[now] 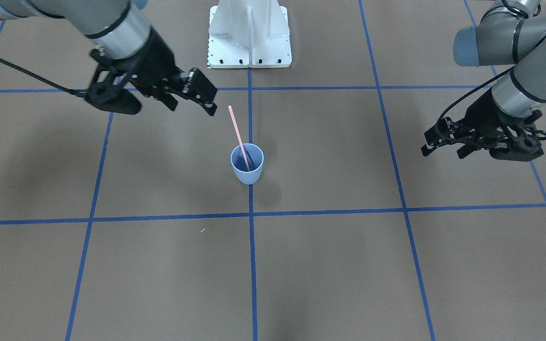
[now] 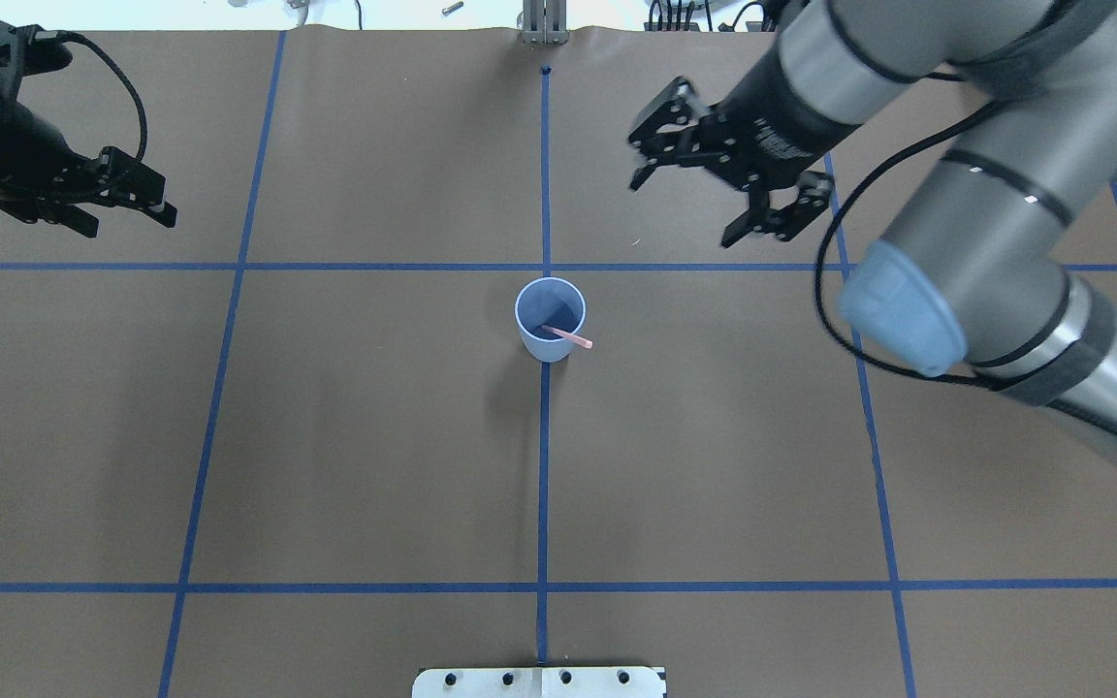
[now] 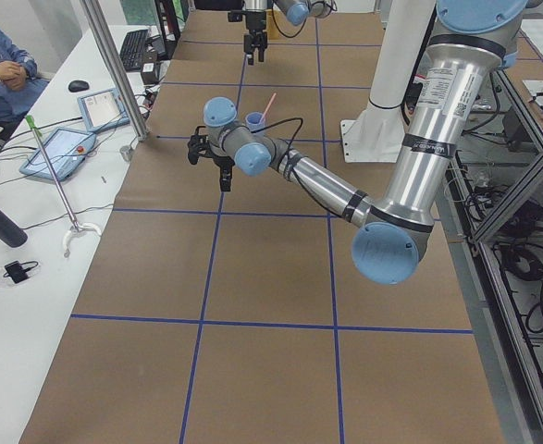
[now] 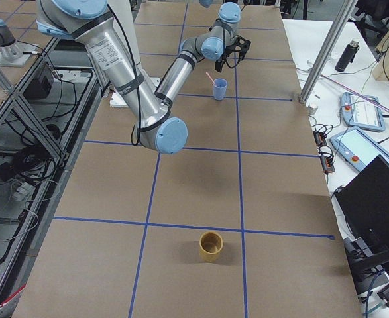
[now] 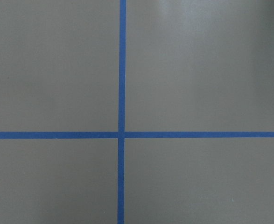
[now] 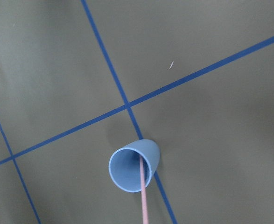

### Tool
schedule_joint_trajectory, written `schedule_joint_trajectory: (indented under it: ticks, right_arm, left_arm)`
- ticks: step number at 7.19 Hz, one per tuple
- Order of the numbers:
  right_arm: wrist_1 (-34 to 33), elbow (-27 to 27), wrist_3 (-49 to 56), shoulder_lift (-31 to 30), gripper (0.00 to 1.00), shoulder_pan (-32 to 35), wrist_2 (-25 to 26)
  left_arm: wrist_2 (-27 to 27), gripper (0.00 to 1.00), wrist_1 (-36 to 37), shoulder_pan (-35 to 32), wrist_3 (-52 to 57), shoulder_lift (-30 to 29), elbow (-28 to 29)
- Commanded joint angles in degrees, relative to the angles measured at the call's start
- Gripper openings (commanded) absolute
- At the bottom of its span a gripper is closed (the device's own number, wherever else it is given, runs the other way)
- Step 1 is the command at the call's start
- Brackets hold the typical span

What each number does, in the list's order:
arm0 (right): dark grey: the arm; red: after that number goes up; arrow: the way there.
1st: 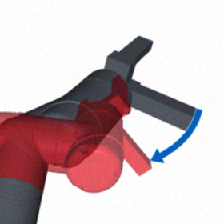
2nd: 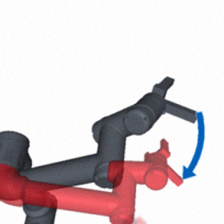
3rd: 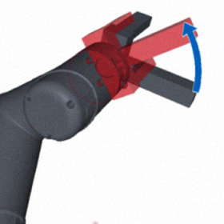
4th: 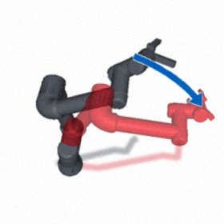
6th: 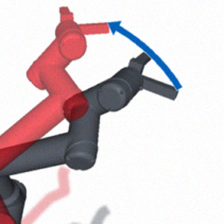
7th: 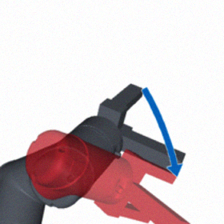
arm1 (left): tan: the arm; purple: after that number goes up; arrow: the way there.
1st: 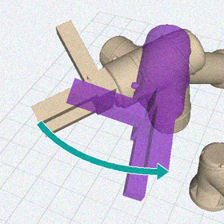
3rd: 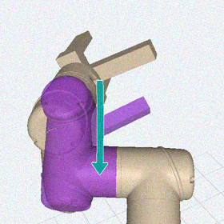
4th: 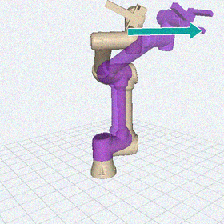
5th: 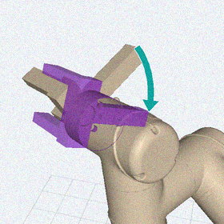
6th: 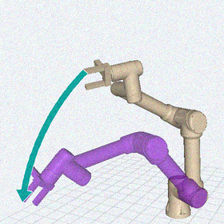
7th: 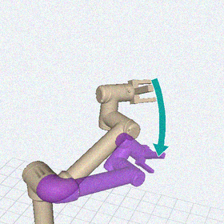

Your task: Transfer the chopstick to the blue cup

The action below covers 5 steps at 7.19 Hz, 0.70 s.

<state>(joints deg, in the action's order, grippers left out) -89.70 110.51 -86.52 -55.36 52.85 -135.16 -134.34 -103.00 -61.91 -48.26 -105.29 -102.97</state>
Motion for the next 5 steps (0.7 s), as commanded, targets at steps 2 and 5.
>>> schedule_joint_trajectory:
  ticks: [2,5]
  right_arm:
    - [0.13,3.31,19.02,-15.95,1.0,11.98,-3.01]
    - [0.49,0.25,55.28,-30.65,1.0,25.75,-3.09]
  left_arm:
    - [-0.14,0.98,-0.09,-3.99,8.76,5.34,-1.17]
    - [-0.05,0.98,0.0,-10.39,21.21,9.74,-1.09]
